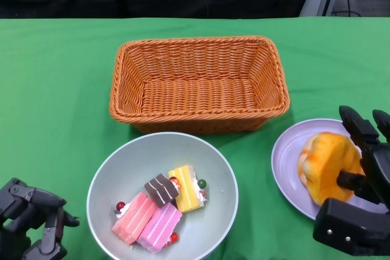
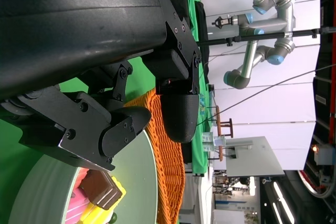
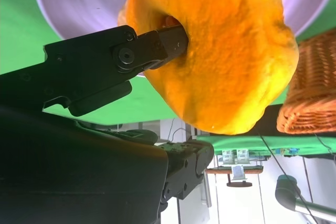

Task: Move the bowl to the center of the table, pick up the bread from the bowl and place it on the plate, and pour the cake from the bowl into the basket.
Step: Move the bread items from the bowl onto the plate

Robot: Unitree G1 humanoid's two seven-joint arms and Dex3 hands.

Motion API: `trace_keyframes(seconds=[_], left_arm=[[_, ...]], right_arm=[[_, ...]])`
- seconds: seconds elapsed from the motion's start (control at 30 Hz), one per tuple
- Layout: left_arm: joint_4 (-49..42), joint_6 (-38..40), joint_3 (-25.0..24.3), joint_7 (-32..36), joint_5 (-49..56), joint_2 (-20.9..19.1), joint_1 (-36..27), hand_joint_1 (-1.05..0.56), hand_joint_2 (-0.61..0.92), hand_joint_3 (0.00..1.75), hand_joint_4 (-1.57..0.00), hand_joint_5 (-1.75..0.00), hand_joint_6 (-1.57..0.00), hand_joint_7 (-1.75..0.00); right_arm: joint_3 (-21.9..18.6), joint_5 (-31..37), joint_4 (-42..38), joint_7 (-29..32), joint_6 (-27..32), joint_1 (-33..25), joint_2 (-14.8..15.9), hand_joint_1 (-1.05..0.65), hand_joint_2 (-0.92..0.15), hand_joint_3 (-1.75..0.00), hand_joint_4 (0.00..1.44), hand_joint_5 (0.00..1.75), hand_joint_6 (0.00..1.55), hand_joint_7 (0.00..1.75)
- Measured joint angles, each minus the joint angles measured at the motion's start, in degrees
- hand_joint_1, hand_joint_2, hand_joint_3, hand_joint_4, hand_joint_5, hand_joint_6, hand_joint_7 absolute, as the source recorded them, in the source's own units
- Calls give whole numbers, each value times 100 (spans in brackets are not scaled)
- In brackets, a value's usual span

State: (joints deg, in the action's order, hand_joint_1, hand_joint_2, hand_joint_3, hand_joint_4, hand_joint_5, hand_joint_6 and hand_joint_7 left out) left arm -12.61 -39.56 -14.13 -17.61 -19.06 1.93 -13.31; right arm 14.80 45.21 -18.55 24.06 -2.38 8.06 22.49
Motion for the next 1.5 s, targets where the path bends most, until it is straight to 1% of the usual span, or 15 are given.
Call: trace_keyframes(seconds=[0.03,0.07,0.1,0.17,0.27,0.37,0.63,0.77,0.8,0.87,0.93,1.0,1.07,1.3,1.5], left_arm=[[-1,-4,0,0,3,0,1,4,62,104,-77,-149,-74,-131],[-6,-15,-1,1,9,0,2,3,62,104,-77,-149,-74,-131],[-9,-18,-1,1,10,0,3,3,61,104,-78,-149,-74,-131],[-10,-20,-3,2,31,0,4,3,59,107,-78,-149,-75,-131],[-9,-20,-2,2,91,0,4,3,59,108,-77,-149,-74,-130],[-9,-19,-2,1,88,0,1,3,62,105,-76,-149,-73,-129],[2,-17,3,0,71,0,-33,3,62,101,-75,-150,-73,-129],[4,-16,5,-1,43,0,-40,3,62,101,-75,-149,-73,-128],[9,-15,8,-1,20,0,-46,3,63,101,-75,-150,-73,-127],[14,-17,9,-1,10,0,-56,4,63,100,-75,-150,-74,-128],[14,-19,9,-1,10,0,-56,4,64,100,-75,-150,-73,-128],[14,-18,10,0,11,0,-56,4,64,100,-75,-151,-74,-129],[15,-18,9,1,33,0,-60,4,63,101,-75,-151,-74,-130],[15,-19,9,1,89,0,-62,4,63,102,-75,-151,-73,-130],[21,-18,9,1,88,0,-64,4,63,103,-74,-151,-73,-130]], right_arm=[[-8,-54,0,2,-36,3,0,-57,-91,0,31,6,64,21],[-14,-98,-1,3,-67,8,0,-56,-91,0,35,4,59,41],[-23,-147,-8,10,-106,16,-1,-53,-89,0,44,4,49,79],[-41,-194,-84,126,-243,59,-7,-51,-85,0,57,5,44,111],[-61,-223,-208,399,-377,129,-41,-51,-83,0,71,8,44,125],[-57,-156,-320,614,-392,159,-45,-52,-83,0,82,13,46,130],[-17,-112,-422,829,-455,187,-44,-52,-84,0,87,20,56,140],[10,-58,-430,798,-459,199,-28,-52,-89,-1,91,10,69,129],[13,-52,-429,775,-459,199,-26,-52,-90,0,88,5,72,109],[9,-116,-394,603,-460,198,-20,-50,-90,0,78,1,85,33],[-9,-177,-316,409,-456,192,-19,-51,-90,0,69,0,80,9],[-30,-213,-235,303,-431,181,-19,-51,-89,0,57,0,66,2],[-45,-252,-189,271,-414,154,-20,-51,-90,0,53,0,60,0],[-51,-291,-154,232,-403,108,-28,-50,-86,0,63,5,63,2],[-51,-291,-147,233,-403,105,-37,-49,-86,0,65,4,64,1]])
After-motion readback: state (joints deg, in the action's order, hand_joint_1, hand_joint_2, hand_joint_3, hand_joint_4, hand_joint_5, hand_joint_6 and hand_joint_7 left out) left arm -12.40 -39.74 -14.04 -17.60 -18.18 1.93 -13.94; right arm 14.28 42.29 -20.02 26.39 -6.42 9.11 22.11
